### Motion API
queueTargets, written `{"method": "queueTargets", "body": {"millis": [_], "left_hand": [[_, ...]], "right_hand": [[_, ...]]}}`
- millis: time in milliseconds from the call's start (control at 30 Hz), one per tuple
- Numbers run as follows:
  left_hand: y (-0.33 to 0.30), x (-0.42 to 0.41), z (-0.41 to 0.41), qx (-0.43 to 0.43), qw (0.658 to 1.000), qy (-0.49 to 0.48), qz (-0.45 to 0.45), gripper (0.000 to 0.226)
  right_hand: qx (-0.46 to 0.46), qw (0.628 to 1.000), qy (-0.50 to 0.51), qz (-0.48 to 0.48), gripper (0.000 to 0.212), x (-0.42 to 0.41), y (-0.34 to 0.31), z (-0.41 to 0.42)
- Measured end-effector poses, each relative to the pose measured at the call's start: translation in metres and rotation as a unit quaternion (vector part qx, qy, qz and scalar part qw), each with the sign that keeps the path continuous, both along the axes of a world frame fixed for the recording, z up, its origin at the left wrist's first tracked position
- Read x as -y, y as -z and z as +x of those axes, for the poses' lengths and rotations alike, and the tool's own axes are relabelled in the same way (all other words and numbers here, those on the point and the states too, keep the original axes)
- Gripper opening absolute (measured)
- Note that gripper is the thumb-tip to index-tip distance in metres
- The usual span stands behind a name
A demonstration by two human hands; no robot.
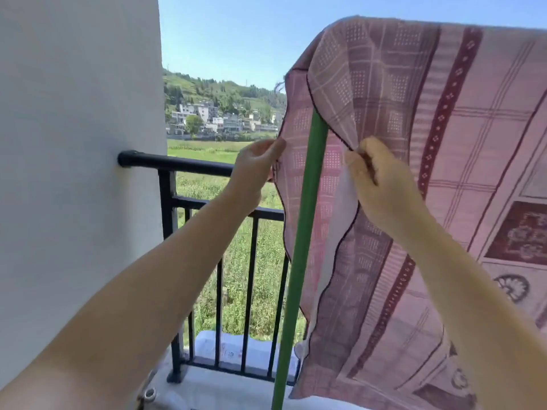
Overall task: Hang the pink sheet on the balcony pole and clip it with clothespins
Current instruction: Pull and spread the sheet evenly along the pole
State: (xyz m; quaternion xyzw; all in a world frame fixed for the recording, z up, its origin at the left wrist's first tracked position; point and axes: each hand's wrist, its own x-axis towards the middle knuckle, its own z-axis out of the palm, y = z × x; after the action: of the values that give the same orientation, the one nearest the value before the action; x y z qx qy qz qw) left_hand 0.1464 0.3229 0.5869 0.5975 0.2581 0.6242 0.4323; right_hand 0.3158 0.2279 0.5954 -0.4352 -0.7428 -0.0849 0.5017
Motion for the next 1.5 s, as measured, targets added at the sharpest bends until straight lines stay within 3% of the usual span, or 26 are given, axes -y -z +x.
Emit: {"method": "queueTargets", "body": {"millis": [167, 267, 400, 567, 733, 800, 867, 967, 1100, 1167, 1233, 1400, 1467, 1500], "left_hand": [[-0.003, 0.016, -0.022, -0.024, 0.999, -0.036, 0.019, 0.018], [-0.003, 0.017, -0.028, -0.029, 0.997, -0.068, 0.033, 0.016], [-0.011, 0.003, -0.052, -0.053, 0.992, -0.112, 0.032, 0.022], [0.003, -0.029, -0.076, -0.061, 0.99, -0.125, -0.007, 0.019], [0.019, -0.043, -0.065, -0.023, 0.994, -0.109, -0.016, 0.023], [0.023, -0.043, -0.057, 0.0, 0.996, -0.09, -0.01, 0.026], [0.03, -0.035, -0.049, 0.011, 0.996, -0.085, 0.008, 0.026], [0.037, -0.016, -0.042, -0.002, 0.997, -0.059, 0.049, 0.021], [0.041, 0.003, -0.048, -0.093, 0.985, 0.003, 0.142, 0.007], [0.041, 0.003, -0.052, -0.143, 0.975, -0.021, 0.17, 0.011], [0.044, -0.007, -0.061, -0.183, 0.96, -0.085, 0.192, 0.019], [0.076, -0.037, -0.094, -0.282, 0.928, -0.168, 0.176, 0.033], [0.085, -0.036, -0.1, -0.281, 0.934, -0.162, 0.149, 0.037], [0.087, -0.033, -0.101, -0.281, 0.938, -0.151, 0.136, 0.038]], "right_hand": [[-0.06, 0.995, -0.004, 0.077, 0.034, 0.039, -0.014, -0.037], [-0.066, 0.997, -0.021, 0.035, 0.029, 0.046, -0.025, -0.059], [-0.004, 1.0, -0.007, -0.018, 0.013, 0.044, -0.045, -0.092], [0.024, 0.995, 0.05, -0.084, 0.032, 0.036, -0.043, -0.093], [-0.082, 0.984, 0.134, -0.087, 0.03, 0.034, 0.013, -0.054], [-0.128, 0.973, 0.143, -0.129, 0.022, 0.031, 0.028, -0.045], [-0.101, 0.963, 0.157, -0.197, 0.009, 0.027, 0.046, -0.04], [0.013, 0.939, 0.186, -0.288, 0.031, 0.026, 0.067, -0.039], [0.112, 0.946, 0.113, -0.284, 0.037, 0.045, 0.054, -0.058], [0.16, 0.949, 0.072, -0.262, 0.033, 0.059, 0.036, -0.072], [0.137, 0.958, 0.022, -0.25, 0.036, 0.07, 0.016, -0.085], [-0.047, 0.981, -0.121, -0.143, 0.038, 0.074, -0.03, -0.114], [-0.035, 0.983, -0.116, -0.141, 0.039, 0.056, -0.033, -0.126], [0.015, 0.983, -0.081, -0.165, 0.043, 0.043, -0.027, -0.132]]}}
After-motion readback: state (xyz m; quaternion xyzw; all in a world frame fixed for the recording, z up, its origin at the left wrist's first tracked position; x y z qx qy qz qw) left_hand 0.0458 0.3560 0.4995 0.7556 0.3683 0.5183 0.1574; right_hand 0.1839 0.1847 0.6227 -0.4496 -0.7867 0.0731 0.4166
